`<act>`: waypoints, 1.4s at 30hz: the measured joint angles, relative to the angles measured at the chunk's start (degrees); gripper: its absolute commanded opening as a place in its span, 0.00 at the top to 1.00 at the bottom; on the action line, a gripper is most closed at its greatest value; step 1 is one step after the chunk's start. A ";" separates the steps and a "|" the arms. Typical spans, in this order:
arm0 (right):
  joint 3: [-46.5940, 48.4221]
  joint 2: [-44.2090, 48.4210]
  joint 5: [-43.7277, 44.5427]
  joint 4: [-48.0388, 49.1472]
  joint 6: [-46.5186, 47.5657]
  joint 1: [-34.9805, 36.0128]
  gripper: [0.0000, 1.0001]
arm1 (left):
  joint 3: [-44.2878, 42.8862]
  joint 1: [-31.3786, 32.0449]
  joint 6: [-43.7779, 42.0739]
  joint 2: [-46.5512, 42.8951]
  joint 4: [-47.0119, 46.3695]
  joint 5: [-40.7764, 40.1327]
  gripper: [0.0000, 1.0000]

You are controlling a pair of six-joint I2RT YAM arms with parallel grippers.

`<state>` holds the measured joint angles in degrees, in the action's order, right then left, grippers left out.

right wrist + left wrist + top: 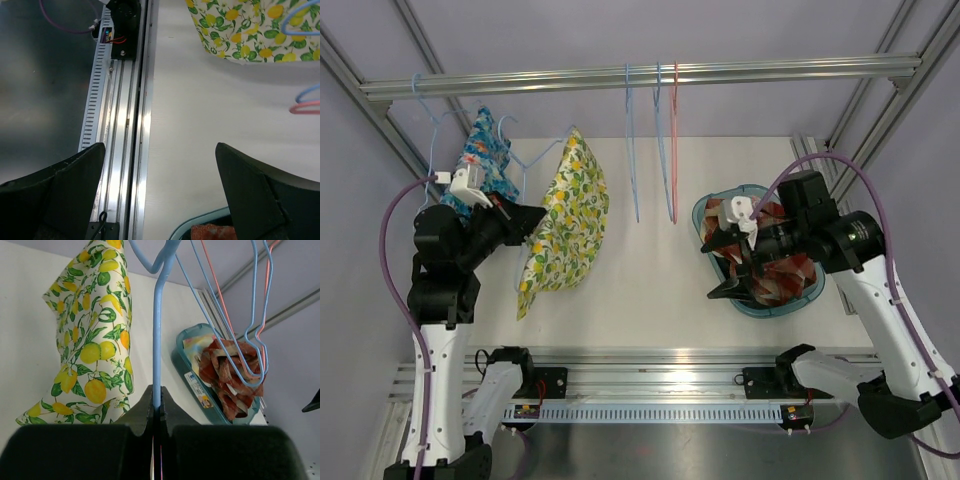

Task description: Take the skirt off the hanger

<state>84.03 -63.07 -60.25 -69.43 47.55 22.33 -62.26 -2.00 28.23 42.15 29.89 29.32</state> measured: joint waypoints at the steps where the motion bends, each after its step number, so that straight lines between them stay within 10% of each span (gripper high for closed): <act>1: 0.02 -0.09 1.44 0.44 -0.07 2.56 0.01 | 0.66 0.52 0.50 -0.13 0.09 0.07 1.00; 15: 0.48 -12.20 31.19 18.36 -8.48 39.34 0.01 | 11.76 10.60 16.17 -6.78 -3.06 -7.58 1.00; 25: -5.88 -18.88 41.29 45.94 -24.65 45.44 0.00 | 13.22 11.91 28.59 -10.78 -2.95 -13.00 1.00; 42: -6.16 -25.38 46.07 61.11 -35.93 50.42 0.01 | 13.22 11.93 41.83 -11.28 -5.20 -14.49 1.00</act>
<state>77.87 -88.44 -14.17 -8.32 11.62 72.75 -49.04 9.93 70.06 30.87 24.69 14.83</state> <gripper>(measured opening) 0.993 0.024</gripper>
